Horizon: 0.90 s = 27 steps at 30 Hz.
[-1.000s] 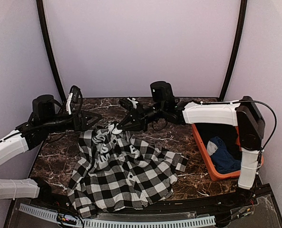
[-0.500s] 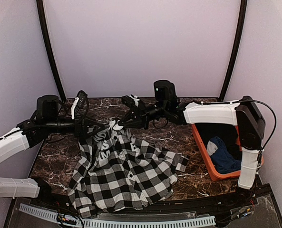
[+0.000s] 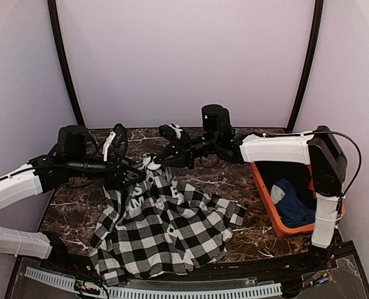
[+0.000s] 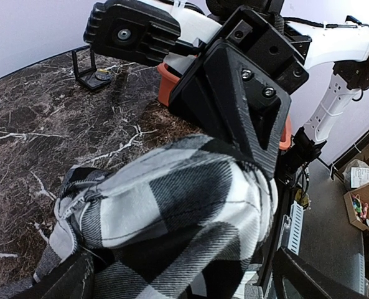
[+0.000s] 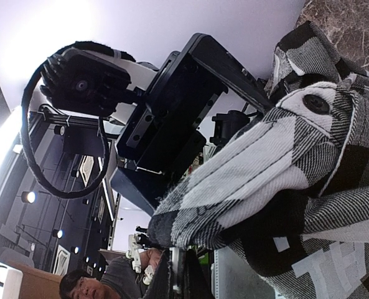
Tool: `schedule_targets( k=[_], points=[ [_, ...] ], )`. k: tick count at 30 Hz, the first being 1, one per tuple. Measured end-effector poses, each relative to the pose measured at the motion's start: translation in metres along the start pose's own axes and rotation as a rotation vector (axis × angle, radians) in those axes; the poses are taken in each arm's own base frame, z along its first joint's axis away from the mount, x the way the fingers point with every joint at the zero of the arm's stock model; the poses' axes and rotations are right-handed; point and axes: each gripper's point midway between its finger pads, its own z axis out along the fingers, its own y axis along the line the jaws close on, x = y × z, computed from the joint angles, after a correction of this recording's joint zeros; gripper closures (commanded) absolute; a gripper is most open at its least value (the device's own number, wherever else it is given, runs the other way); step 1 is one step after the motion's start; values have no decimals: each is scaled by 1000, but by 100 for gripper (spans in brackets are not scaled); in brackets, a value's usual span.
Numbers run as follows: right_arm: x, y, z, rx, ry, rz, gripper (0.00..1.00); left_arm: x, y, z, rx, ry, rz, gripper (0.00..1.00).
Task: Pin the brooch onto the clothing
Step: Pin the brooch to the flattened clothing.
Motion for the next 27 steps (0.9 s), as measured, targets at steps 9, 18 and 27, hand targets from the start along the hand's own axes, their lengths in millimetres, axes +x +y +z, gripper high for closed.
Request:
schedule_targets(
  k=[9, 18, 27],
  points=[
    [0, 1, 0, -2, 0, 0, 100, 6, 16, 8, -64, 21, -15, 32],
    [7, -8, 0, 3, 21, -22, 100, 3, 21, 8, -94, 7, -14, 56],
    [20, -12, 7, 5, 71, -69, 100, 4, 22, 10, -93, 14, -29, 80]
  ],
)
